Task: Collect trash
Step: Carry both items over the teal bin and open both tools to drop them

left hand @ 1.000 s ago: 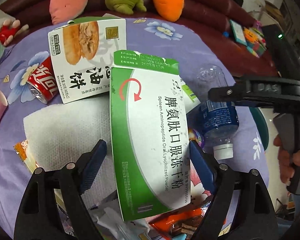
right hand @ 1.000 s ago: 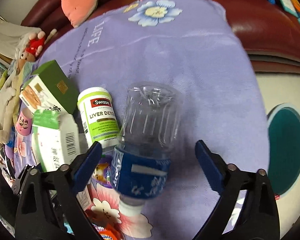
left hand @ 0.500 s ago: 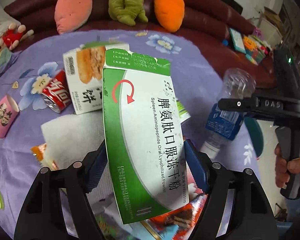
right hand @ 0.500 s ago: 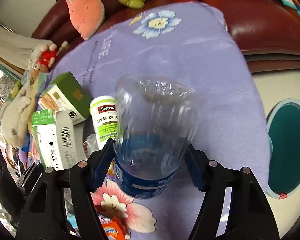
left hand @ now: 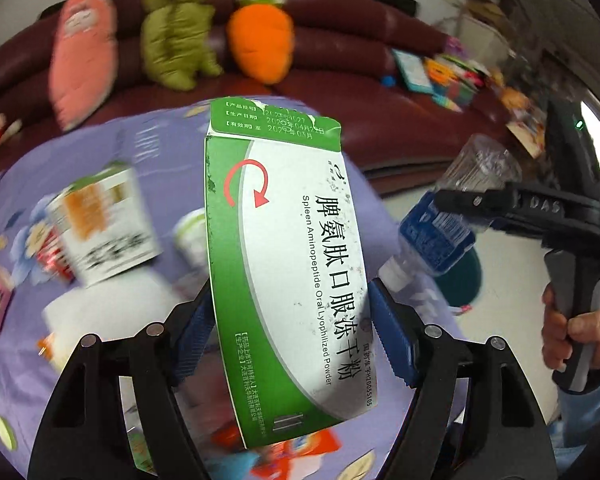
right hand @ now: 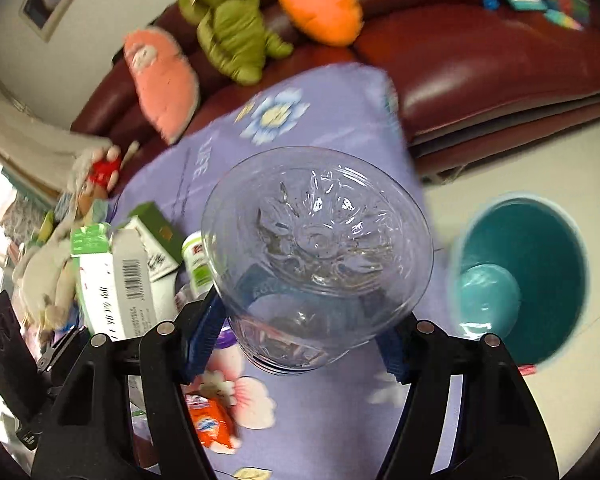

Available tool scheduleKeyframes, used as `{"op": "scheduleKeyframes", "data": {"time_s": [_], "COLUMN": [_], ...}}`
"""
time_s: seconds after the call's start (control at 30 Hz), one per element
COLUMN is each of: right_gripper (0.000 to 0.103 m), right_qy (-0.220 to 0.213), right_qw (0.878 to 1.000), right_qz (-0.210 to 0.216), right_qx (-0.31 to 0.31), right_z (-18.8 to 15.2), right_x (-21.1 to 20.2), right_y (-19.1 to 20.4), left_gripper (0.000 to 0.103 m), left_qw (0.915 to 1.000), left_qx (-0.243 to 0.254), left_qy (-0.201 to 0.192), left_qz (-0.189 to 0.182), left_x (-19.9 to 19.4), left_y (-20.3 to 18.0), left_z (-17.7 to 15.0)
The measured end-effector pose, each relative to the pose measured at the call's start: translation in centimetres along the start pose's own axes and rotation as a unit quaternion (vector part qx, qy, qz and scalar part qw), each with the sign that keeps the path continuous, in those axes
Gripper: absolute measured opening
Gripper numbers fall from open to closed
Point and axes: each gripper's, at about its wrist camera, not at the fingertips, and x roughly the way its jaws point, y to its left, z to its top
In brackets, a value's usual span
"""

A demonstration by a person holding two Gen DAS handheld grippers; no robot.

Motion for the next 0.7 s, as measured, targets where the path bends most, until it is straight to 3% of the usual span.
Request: {"op": "scheduleKeyframes", "data": {"time_s": [0.27, 0.5, 0.7], "right_gripper": [0.064, 0.064, 0.064], "right_qy": [-0.074, -0.072, -0.066], "right_qw": [0.991, 0.981, 0.977], "right_qz": [-0.084, -0.121, -0.134], "right_qx": [0.068, 0.132, 0.155], "right_z": [-0.5, -2.1, -2.0], "right_x": [-7.0, -7.9, -7.5], "right_y": [-10.2, -18.2, -21.8], "left_gripper": [0.075, 0.075, 0.076], "left_qw": [0.9947, 0.9865, 0.9795], "left_qx": [0.070, 0.109, 0.133], "left_qy": [0.045, 0.094, 0.126], "left_qz": [-0.060, -0.079, -0.084], "left_x": [7.2, 14.2, 18.8], "left_y": [-9.1, -16.0, -19.7], "left_z": [3.5, 4.9, 5.2]}}
